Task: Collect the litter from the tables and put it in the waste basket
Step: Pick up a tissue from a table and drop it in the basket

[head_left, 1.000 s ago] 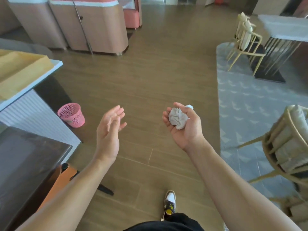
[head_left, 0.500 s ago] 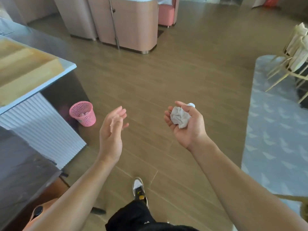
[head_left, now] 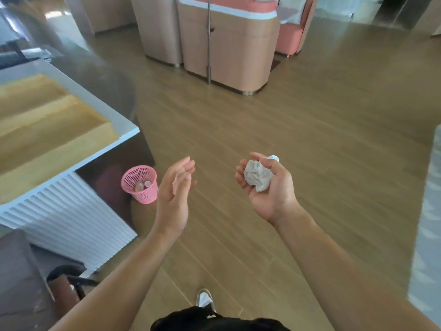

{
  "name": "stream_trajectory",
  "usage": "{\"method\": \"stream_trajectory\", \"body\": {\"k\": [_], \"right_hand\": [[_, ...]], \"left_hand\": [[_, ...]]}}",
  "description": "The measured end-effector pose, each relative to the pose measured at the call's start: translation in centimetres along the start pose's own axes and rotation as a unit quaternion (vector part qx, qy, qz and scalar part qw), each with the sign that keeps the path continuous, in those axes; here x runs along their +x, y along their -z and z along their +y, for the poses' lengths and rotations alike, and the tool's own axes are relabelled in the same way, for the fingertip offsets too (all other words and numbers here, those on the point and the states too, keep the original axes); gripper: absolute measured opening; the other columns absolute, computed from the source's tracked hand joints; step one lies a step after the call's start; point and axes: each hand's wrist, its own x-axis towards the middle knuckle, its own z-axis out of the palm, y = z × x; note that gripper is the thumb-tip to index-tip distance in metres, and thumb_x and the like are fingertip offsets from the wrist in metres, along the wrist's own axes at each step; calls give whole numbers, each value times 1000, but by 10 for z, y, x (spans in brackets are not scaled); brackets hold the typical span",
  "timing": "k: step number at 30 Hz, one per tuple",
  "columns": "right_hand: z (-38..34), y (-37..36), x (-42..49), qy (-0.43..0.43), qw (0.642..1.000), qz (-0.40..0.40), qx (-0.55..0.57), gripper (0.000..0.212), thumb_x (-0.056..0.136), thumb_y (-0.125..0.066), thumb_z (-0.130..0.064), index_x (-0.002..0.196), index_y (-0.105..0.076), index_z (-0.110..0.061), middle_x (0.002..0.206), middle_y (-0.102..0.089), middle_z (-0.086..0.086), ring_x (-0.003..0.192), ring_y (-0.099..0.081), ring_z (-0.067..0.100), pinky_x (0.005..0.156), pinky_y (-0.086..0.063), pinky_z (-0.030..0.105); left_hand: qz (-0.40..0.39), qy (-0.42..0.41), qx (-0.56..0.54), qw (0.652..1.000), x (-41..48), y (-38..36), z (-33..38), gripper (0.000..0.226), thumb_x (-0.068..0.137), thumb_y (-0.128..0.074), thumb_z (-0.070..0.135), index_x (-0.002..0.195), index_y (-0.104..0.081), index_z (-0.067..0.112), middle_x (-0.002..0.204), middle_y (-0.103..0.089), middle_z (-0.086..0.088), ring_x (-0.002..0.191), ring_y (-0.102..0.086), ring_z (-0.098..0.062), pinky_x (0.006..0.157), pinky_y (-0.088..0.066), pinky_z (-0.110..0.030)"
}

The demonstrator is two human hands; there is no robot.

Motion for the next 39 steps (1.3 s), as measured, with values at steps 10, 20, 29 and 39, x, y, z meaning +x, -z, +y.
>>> {"method": "stream_trajectory", "body": {"k": [10, 20, 29, 39], "right_hand": [[-12, -61, 171, -84, 993, -73, -26, 21, 98, -55, -16, 112, -68, -9, 98, -76, 15, 89, -71, 32, 81, -62, 40], [-45, -103, 349, -200, 963, -159, -86, 18, 96, -59, -16, 107, -71, -9, 101, -74, 16, 87, -71, 29, 81, -59, 38], [-29, -151, 459, -303, 908, -241, -159, 13, 85, -63, -16, 98, -64, -11, 103, -74, 16, 85, -71, 29, 78, -58, 36], [65, -217, 553, -366, 860, -279, -222, 16, 76, -65, -18, 90, -65, -11, 95, -74, 14, 85, -74, 30, 94, -47, 42]], "left_hand": [[103, -3, 21, 994, 133, 0, -35, 43, 97, -54, 46, 134, -62, 25, 133, -71, 5, 128, -66, -17, 96, -59, -32], [284, 8, 39, 958, 246, -45, -94, 47, 95, -57, 42, 136, -66, 20, 133, -68, -13, 128, -63, -41, 104, -55, -55], [387, 24, 51, 920, 305, -57, -131, 34, 99, -55, 41, 129, -69, 40, 136, -69, -4, 131, -64, -27, 101, -57, -46], [462, 46, 43, 884, 378, -8, -182, 37, 97, -56, 45, 131, -67, 37, 135, -71, 4, 130, -64, -19, 99, -57, -36]]}}
